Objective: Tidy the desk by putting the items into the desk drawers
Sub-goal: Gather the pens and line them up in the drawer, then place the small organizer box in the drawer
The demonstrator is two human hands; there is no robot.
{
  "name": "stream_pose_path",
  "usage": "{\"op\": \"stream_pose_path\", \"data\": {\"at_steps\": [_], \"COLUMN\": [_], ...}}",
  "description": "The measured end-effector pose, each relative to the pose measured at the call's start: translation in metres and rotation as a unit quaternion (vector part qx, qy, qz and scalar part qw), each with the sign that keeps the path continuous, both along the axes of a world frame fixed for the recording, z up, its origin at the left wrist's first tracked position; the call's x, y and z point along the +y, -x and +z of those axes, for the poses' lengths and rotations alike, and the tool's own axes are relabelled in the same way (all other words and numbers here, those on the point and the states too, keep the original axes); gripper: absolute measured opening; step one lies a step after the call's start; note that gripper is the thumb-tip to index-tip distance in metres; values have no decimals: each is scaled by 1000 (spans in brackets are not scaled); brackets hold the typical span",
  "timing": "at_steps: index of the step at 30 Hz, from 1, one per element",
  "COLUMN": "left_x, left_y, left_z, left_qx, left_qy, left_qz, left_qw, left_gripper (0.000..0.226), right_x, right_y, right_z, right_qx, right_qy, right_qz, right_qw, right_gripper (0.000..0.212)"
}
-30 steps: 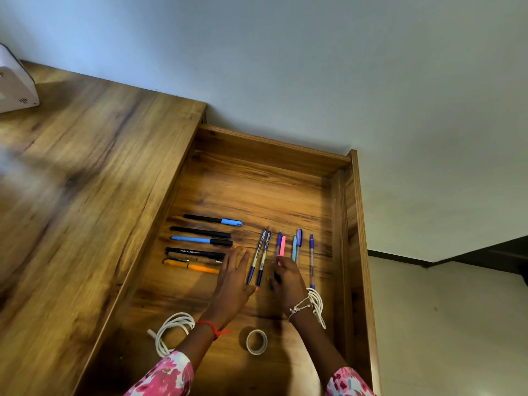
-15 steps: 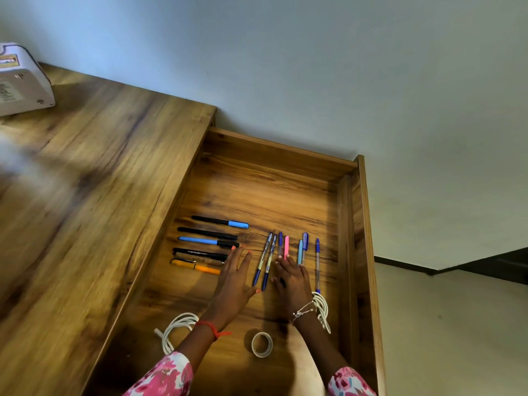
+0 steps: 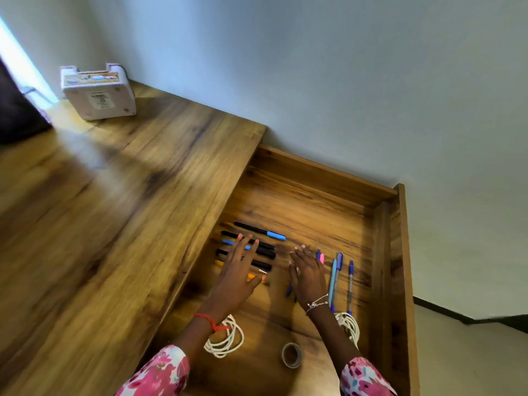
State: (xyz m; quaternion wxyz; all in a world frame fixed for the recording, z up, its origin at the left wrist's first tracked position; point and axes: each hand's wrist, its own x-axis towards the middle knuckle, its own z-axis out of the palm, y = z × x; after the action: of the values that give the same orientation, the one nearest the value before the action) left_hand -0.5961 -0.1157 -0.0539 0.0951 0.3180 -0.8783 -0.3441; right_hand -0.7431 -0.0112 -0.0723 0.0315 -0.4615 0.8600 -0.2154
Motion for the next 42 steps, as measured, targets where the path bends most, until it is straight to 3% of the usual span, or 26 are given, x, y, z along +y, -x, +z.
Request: {"op": "stream_pose_path", "data": {"at_steps": [6,14,23,30,36,42], "left_x": [-62,-161,-234,-269,-278,-282], "left_y": [-57,-143,-186,-200,-203,-204], "left_z": [44,81,58,41,24,18], "left_qx": [69,25,-104,-215,-217,-211], "left_qy": [78,150,104,123,155,160], "left_qz": [82,211,264,270,269,272], "left_qw": [991,966,953,931,926,925], "left_gripper": [65,63,73,87,90,93], "right_x": [-74,-206,-320,-388,-464,-542], "right_y": [-26,-70,-107,-118,-127,-132], "right_z": [39,99,122,137,151,158], "right_qx": [42,24,45,45,-23,-2], "right_qy": [80,148,96,99,127,20], "right_qz": [83,185,234,236,225,261], "right_qw": [992,971,966,966,966,965], "right_gripper": [23,19,31,32,34,54]}}
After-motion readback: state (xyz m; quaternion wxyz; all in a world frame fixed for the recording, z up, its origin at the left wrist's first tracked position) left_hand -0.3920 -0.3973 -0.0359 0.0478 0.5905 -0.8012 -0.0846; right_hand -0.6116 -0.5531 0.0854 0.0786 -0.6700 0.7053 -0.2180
